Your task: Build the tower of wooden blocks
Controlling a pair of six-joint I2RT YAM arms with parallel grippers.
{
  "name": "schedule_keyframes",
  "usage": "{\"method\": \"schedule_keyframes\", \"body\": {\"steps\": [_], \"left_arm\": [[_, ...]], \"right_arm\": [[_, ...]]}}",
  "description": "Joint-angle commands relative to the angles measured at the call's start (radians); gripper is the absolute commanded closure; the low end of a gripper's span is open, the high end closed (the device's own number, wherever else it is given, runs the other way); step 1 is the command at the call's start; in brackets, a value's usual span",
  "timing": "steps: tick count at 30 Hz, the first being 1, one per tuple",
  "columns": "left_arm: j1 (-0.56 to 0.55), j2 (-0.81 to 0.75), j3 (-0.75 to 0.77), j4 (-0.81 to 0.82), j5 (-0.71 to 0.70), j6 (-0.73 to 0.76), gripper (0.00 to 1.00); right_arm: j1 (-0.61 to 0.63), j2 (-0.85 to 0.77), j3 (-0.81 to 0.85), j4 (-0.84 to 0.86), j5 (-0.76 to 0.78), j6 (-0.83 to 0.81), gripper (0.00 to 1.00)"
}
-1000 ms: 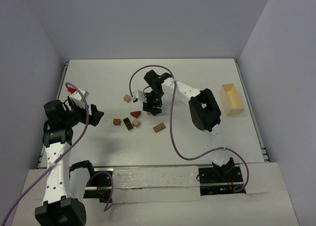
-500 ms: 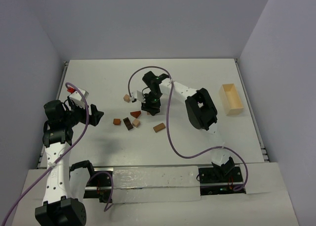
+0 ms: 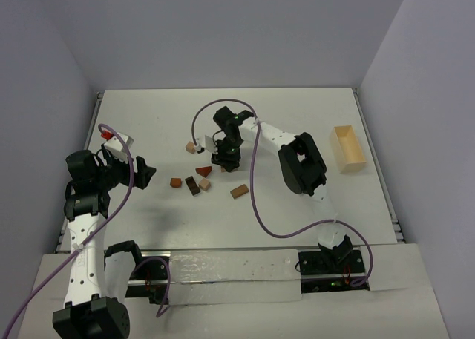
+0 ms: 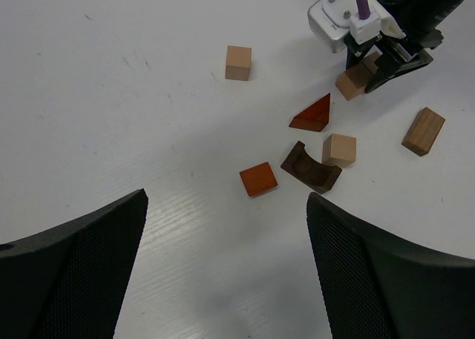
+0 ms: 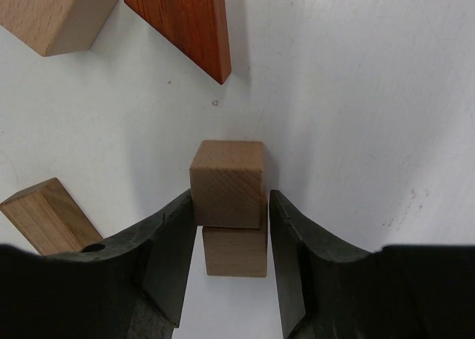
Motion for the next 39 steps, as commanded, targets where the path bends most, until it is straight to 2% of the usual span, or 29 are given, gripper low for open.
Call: {"method": "schedule_keyframes", "body": {"steps": [1, 39], "left_arm": [[0.007, -0.012, 0.0, 0.036, 0.003, -0.003, 0.06], [0.008, -0.013, -0.002, 0.039, 0.0, -0.004, 0.06]], "right_arm": [[0.008, 0.008, 0.043, -0.004, -0.002, 0.004, 0.51], [-0.004, -0.003, 0.015, 0.009, 0.038, 0.029, 0.57]]}}
